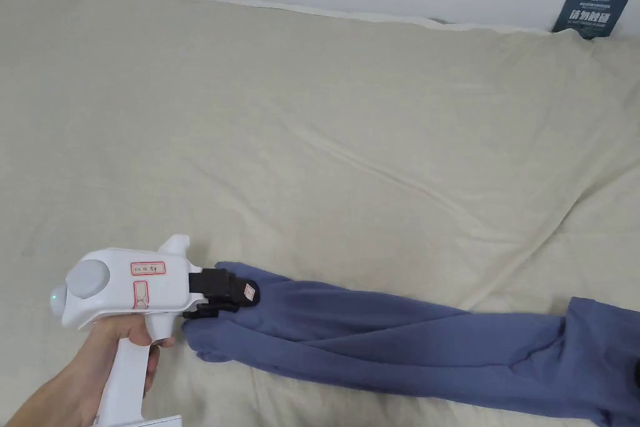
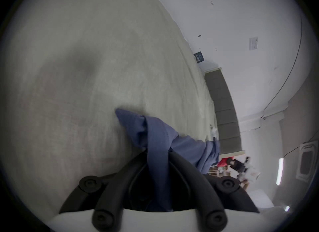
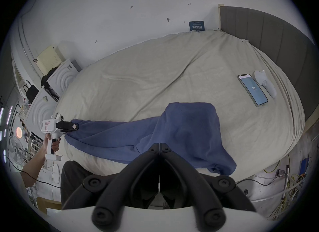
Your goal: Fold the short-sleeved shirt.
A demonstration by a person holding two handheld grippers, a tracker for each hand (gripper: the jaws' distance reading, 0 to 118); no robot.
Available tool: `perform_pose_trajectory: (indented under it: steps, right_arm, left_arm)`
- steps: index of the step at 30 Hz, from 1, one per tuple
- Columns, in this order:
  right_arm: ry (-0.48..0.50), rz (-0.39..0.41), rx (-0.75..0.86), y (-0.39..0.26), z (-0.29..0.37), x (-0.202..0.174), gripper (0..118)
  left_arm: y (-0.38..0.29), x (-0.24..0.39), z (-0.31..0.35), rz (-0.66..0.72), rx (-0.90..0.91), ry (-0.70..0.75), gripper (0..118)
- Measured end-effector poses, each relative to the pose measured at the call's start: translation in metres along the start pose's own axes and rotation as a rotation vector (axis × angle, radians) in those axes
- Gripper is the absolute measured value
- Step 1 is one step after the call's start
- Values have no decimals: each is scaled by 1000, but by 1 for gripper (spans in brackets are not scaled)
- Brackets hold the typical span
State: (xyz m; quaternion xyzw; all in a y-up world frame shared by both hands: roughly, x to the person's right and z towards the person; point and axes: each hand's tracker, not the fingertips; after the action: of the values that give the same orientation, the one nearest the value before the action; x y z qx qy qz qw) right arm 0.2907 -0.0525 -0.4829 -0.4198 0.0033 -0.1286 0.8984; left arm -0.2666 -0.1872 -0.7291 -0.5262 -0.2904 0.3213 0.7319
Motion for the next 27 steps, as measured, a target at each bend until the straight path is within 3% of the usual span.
perform_pose_trajectory:
  steps: [4,11,16,18,22,27]
  right_arm:
    - [21,2,16,6,2,7,0]
    - [51,25,16,8,-3,7,0]
    - [75,21,15,2,-8,10,0]
    - [88,17,13,0,-10,11,0]
    - [99,33,14,-3,-7,8,0]
    - [113,49,40,-7,5,3,0]
  left_arm:
    - [4,2,29,-3,59,44,5]
    - [12,-25,123,33,164,289,5]
    - [10,-31,151,51,182,413,5]
    - [9,-16,151,31,177,417,5]
    - [9,39,143,-106,137,614,5]
    - [6,113,131,-248,139,736,5]
